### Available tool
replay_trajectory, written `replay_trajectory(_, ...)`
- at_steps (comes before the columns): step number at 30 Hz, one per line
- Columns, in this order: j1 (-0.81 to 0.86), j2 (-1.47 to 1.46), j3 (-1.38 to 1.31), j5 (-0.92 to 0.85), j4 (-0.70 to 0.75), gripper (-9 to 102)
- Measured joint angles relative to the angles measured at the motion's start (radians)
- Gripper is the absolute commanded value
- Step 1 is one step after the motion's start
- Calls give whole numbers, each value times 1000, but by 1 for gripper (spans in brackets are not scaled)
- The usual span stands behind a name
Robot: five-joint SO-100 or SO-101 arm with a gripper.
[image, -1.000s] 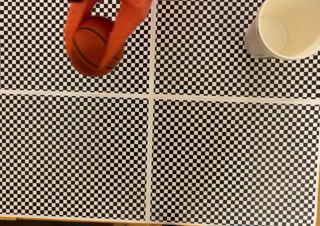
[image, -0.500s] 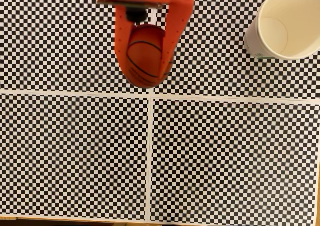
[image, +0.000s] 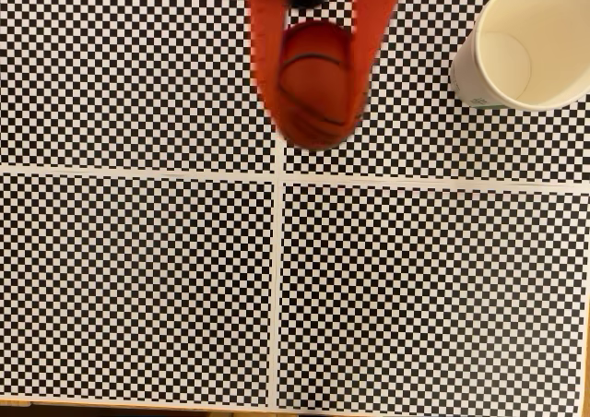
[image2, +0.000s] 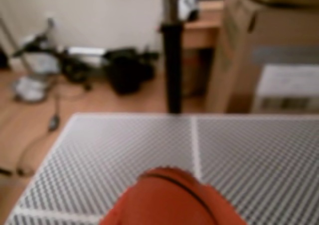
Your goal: Grasp basketball and place into cup.
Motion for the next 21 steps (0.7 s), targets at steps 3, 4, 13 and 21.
replay_trajectory(3, -48, -28, -55, -15, 15, 0)
replay_trajectory(4, -52, -37, -71, -18, 17, 0)
replay_trajectory(13, -215, -77, -198, 28, 144, 0)
replay_trajectory(21, -368, -87, -206, 66, 179, 0)
